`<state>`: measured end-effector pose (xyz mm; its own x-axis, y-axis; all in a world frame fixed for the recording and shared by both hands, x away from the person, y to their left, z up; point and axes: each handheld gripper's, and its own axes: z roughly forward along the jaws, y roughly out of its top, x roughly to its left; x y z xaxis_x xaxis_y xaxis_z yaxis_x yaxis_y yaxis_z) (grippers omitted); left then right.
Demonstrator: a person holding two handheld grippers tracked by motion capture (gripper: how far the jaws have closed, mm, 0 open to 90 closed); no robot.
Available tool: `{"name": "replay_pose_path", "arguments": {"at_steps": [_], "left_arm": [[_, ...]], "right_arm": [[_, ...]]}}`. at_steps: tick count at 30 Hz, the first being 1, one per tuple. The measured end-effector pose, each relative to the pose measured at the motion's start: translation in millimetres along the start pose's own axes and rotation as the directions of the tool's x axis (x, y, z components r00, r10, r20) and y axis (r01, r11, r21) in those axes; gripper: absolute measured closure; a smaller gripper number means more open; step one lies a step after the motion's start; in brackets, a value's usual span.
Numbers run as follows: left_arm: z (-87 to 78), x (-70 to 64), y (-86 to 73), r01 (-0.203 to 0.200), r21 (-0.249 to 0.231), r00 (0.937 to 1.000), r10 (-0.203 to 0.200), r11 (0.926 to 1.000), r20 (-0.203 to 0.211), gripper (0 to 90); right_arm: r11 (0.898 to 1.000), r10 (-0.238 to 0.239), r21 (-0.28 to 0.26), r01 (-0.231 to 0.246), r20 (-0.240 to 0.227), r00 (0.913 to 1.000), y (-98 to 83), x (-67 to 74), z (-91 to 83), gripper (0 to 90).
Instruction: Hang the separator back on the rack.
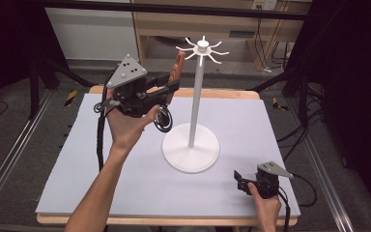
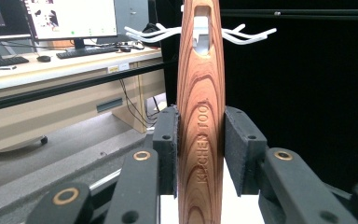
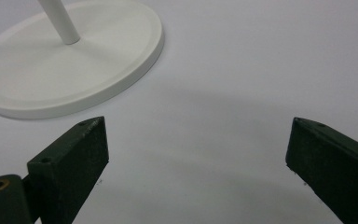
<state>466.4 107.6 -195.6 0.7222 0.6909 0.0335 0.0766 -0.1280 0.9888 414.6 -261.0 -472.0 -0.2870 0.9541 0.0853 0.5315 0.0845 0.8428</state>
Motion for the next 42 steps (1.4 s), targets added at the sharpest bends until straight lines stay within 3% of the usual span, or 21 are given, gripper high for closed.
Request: {"name": "replay_pose_path", "arguments": {"at_steps": [2, 14, 34, 42], "left_arm": [[0.5, 0.0, 0.1, 0.0, 0.0, 1.0, 0.0, 1.0, -0.001, 67.3], [5.5, 6.1, -1.1, 0.013, 0.003, 0.9999, -0.013, 0.9999, -0.005, 67.2], [21.2, 2.8, -9.1, 0.013, 0.021, 0.9998, -0.013, 0.9997, 0.018, 67.2], [25.9, 2.1, -13.1, 0.005, 0.013, 1.0, -0.006, 0.9999, 0.006, 66.9]], "right_arm": [[1.0, -0.014, 0.001, 0.014, 0.02, 0.9997, -0.6, 0.2, 0.9, 6.0], [1.0, -0.017, 0.022, 0.017, 0.002, 0.9999, -1.2, 0.8, 2.6, 5.8], [0.999, -0.02, 0.035, 0.02, -0.01, 0.9998, -2.1, 0.9, 4.1, 5.7], [0.999, -0.03, 0.043, 0.03, -0.014, 0.9995, -2.8, 1.7, 6.0, 5.6]]}}
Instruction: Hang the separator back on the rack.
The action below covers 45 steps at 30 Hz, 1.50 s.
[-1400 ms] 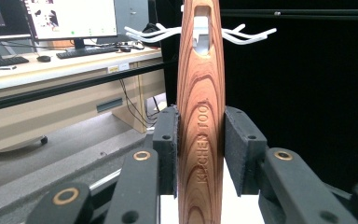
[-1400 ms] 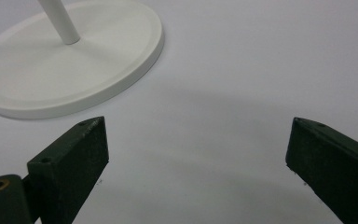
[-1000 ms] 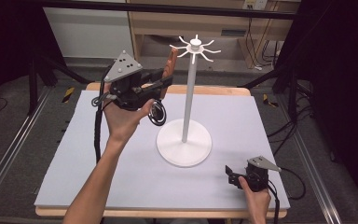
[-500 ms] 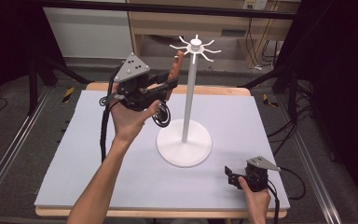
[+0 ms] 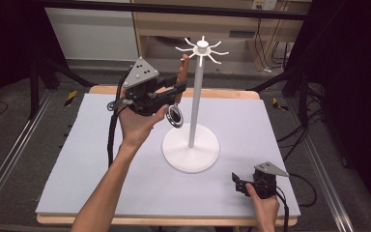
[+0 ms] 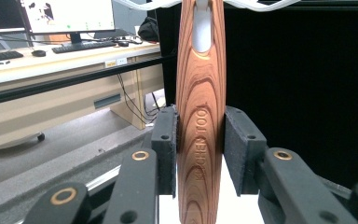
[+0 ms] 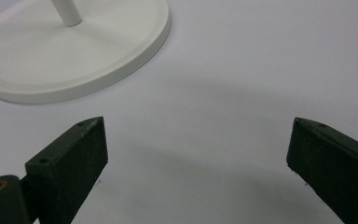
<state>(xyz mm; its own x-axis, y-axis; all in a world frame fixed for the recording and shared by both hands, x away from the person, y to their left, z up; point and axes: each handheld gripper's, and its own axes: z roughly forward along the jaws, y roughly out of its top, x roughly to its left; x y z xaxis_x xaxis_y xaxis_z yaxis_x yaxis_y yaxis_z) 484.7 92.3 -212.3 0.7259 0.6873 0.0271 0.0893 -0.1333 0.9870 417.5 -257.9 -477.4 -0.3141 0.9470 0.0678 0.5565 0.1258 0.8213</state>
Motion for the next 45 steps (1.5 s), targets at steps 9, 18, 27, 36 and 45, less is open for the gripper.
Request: {"name": "replay_pose_path", "arguments": {"at_steps": [9, 18, 27, 36, 45], "left_arm": [[3.2, 0.1, -0.8, -0.02, -0.004, 0.9997, 0.02, 0.9998, -0.012, 66.7], [2.6, 0.4, -0.7, -0.023, -0.003, 0.9996, 0.023, 0.9997, -0.015, 66.3], [-4.5, 1.7, -1.9, -0.025, -0.006, 0.9996, 0.025, 0.9997, -0.017, 59.4], [-17.9, 7.5, -19.0, -0.03, 0.033, 0.9992, 0.031, 0.999, -0.024, 52.3], [-37.4, 15.5, -51.9, -0.039, 0.057, 0.9981, 0.041, 0.9976, -0.047, 46.8]], "right_arm": [[1.0, -0.001, 0.013, 0.001, 0.001, 1.0, -0.7, 0.8, 1.4, 5.6], [1.0, -0.005, 0.027, 0.005, -0.016, 0.9999, -0.7, 1.3, 2.6, 5.6], [0.999, 0.002, 0.033, -0.001, -0.021, 0.9998, -0.7, 1.6, 2.4, 5.6], [0.999, -0.001, 0.038, 0.002, -0.016, 0.9999, -1.2, 1.4, 2.7, 5.6], [0.999, -0.001, 0.04, 0.002, -0.011, 0.9999, -1.9, 1.5, 3.3, 5.5]]}}
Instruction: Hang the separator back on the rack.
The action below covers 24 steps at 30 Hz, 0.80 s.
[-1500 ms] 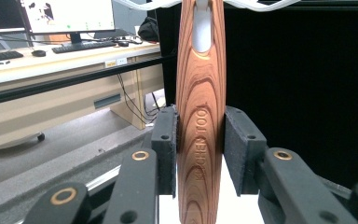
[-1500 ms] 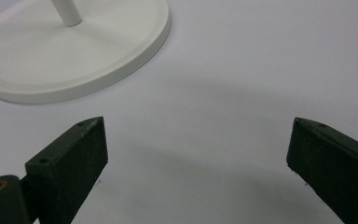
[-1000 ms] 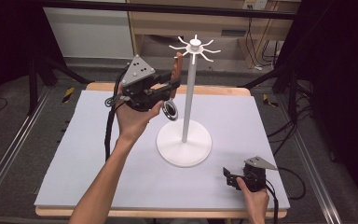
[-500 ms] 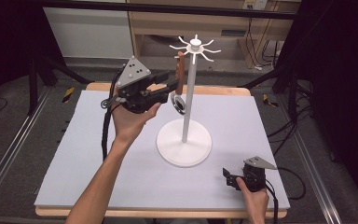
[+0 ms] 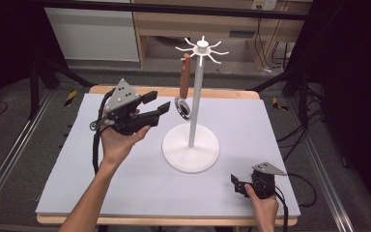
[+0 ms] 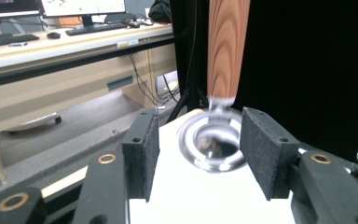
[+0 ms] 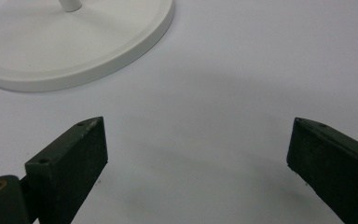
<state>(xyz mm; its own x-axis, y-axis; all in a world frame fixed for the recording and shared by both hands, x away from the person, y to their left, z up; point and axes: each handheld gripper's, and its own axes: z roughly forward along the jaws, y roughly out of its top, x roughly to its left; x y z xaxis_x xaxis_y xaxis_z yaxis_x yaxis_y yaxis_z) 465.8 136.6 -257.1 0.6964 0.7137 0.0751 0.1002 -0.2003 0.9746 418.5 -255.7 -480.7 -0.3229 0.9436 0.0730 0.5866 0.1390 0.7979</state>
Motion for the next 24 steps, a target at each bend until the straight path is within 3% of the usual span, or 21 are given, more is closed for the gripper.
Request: {"name": "replay_pose_path", "arguments": {"at_steps": [11, 12, 21, 24], "left_arm": [[-12.6, 6.5, -47.2, 0.035, 0.067, 0.9992, -0.034, 0.9972, -0.019, 42.9], [-14.3, 8.3, -55.1, 0.049, 0.091, 0.9987, -0.047, 0.9947, -0.022, 42.8], [-20.9, 14.2, -83.3, 0.058, 0.132, 0.9979, -0.054, 0.9895, -0.037, 41.2], [-22.8, 16.0, -97.0, 0.066, 0.162, 0.9971, -0.058, 0.9845, -0.049, 40.5]], "right_arm": [[1.0, -0.009, 0.007, 0.009, 0.001, 1.0, -0.2, 0.3, 0.7, 5.3], [1.0, -0.005, 0.008, 0.005, 0.002, 1.0, -0.2, 0.5, 0.6, 5.3], [1.0, -0.005, 0.005, 0.005, 0.004, 1.0, -0.6, -0.5, 0.2, 5.2], [1.0, -0.003, 0.006, 0.003, 0.006, 1.0, -0.8, -0.7, 0.2, 5.2]]}}
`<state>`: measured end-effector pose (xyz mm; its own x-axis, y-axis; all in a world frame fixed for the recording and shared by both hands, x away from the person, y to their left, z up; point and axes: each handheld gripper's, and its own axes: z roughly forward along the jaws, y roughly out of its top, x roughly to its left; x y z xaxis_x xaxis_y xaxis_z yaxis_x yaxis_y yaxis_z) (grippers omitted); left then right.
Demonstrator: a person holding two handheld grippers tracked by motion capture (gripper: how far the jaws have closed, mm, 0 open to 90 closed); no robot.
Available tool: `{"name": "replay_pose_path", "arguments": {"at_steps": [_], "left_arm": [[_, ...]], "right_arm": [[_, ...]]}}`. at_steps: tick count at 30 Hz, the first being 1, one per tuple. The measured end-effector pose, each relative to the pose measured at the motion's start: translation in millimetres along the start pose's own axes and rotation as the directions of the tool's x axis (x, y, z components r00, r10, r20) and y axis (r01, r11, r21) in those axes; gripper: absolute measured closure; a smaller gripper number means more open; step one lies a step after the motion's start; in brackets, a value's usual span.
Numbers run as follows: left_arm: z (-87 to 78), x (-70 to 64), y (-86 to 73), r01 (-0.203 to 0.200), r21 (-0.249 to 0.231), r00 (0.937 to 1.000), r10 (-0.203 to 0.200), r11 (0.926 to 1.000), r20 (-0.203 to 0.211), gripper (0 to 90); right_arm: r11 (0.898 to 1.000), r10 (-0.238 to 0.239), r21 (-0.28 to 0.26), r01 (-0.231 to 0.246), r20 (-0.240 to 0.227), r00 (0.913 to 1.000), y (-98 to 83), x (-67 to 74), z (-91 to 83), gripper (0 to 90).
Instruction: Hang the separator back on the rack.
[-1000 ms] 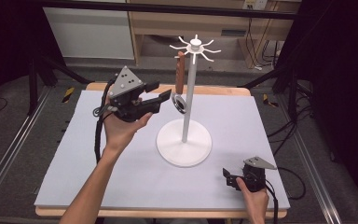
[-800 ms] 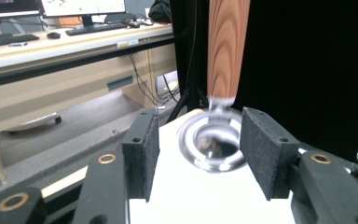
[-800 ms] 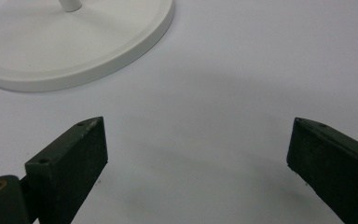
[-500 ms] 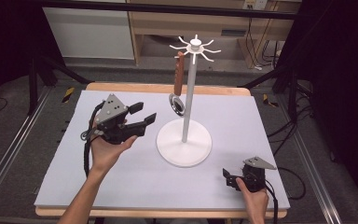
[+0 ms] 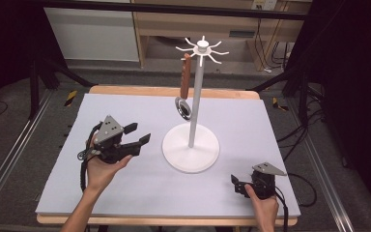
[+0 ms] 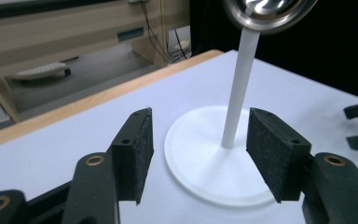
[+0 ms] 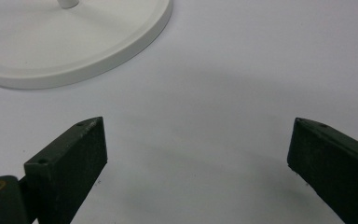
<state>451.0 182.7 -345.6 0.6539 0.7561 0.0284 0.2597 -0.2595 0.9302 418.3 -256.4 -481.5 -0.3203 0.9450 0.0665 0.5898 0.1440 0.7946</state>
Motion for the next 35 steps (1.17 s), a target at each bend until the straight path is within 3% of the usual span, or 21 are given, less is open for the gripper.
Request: {"name": "replay_pose_path", "arguments": {"at_steps": [10, 12, 19, 22, 27, 28, 32, 34, 35], "left_arm": [[0.4, 10.5, -44.1, 0.018, 0.089, 0.9991, -0.014, 0.9959, -0.039, 36.8], [-0.7, 14.6, -58.8, 0.042, 0.104, 0.9979, -0.037, 0.9937, -0.053, 36.3], [-4.1, 23.0, -84.7, 0.074, 0.139, 0.9944, -0.062, 0.9875, -0.085, 34.5], [-6.9, 31.6, -99.4, 0.1, 0.156, 0.9898, -0.082, 0.9827, -0.117, 33.5], [-12.7, 39.9, -108.3, 0.117, 0.16, 0.9837, -0.092, 0.9802, -0.155, 32.1], [-17.1, 44.4, -111.7, 0.125, 0.159, 0.9796, -0.096, 0.9794, -0.176, 31.7], [-23.7, 52.5, -115.8, 0.155, 0.145, 0.9723, -0.125, 0.9773, -0.198, 31.2], [-29.0, 59.5, -119.1, 0.171, 0.142, 0.9646, -0.137, 0.975, -0.225, 30.4], [-29.0, 59.5, -119.1, 0.171, 0.142, 0.9646, -0.137, 0.975, -0.225, 30.2]], "right_arm": [[1.0, 0.007, 0.016, -0.007, 0.002, 1.0, -1.4, -1.1, 0.5, 5.4], [1.0, 0.008, 0.018, -0.008, 0.009, 0.9999, -1.5, -1.9, 0.1, 5.4], [1.0, 0.001, 0.022, -0.002, 0.019, 0.9998, -2.2, -4.8, 0.1, 5.4], [0.999, 0.011, 0.033, -0.012, 0.026, 0.9996, -3.0, -6.4, 0.0, 5.5], [0.999, 0.027, 0.039, -0.028, 0.028, 0.9992, -4.5, -8.7, -1.4, 5.6], [0.999, 0.025, 0.039, -0.026, 0.035, 0.9991, -4.7, -9.4, -1.3, 5.6], [0.999, 0.029, 0.042, -0.031, 0.043, 0.9986, -4.9, -11.3, -2.2, 5.6], [0.999, 0.023, 0.046, -0.025, 0.048, 0.9986, -5.3, -13.7, -3.2, 5.6], [0.999, 0.023, 0.046, -0.025, 0.048, 0.9986, -5.3, -13.7, -3.2, 5.6]]}}
